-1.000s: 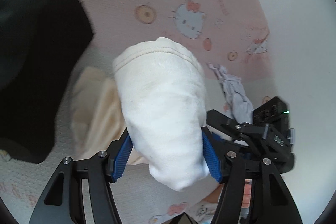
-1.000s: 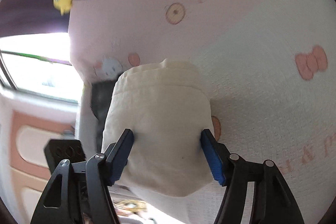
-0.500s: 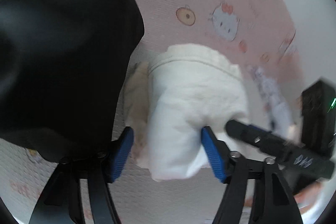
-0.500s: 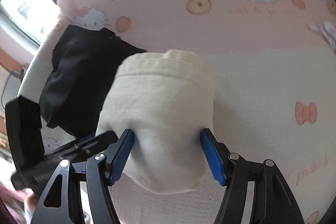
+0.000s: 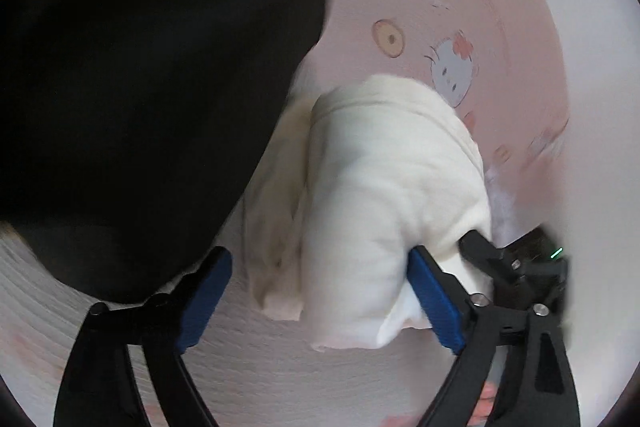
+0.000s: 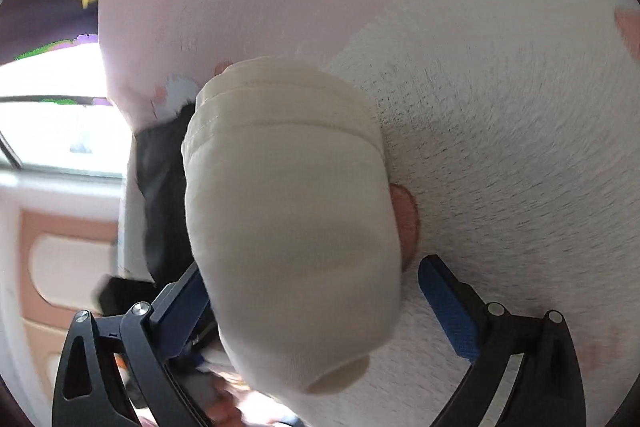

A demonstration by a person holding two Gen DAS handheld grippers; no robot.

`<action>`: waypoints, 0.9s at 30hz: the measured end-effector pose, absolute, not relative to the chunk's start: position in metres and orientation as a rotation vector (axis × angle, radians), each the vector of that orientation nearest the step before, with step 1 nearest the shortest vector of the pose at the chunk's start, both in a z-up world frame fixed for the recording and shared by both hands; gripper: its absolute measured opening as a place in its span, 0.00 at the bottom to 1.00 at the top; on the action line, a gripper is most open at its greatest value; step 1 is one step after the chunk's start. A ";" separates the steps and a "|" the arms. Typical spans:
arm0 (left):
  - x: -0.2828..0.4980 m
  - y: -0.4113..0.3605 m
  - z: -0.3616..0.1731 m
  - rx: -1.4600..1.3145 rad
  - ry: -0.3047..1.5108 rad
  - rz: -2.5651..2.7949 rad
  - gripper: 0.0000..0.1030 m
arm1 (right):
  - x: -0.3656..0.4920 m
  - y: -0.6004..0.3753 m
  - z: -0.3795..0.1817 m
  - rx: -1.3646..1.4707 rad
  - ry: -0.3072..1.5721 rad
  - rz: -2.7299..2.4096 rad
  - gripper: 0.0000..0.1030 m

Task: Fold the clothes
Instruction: 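Carry the cream bundle with both grippers onto the black folded garment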

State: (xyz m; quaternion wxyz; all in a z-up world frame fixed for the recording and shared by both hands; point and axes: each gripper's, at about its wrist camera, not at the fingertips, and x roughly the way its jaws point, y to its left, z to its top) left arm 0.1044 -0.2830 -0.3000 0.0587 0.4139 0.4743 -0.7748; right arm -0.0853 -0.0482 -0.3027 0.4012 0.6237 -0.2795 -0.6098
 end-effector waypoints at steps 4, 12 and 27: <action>0.112 -0.282 -0.306 1.150 1.501 -2.366 0.90 | -0.079 -0.054 -0.300 1.527 -0.724 -1.583 0.96; 0.116 -0.273 -0.304 1.006 1.636 -2.340 0.75 | -0.074 -0.054 -0.303 1.523 -0.859 -1.567 0.79; 0.102 -0.260 -0.227 0.989 1.608 -2.541 0.63 | -0.091 -0.035 -0.233 1.381 -0.817 -1.690 0.74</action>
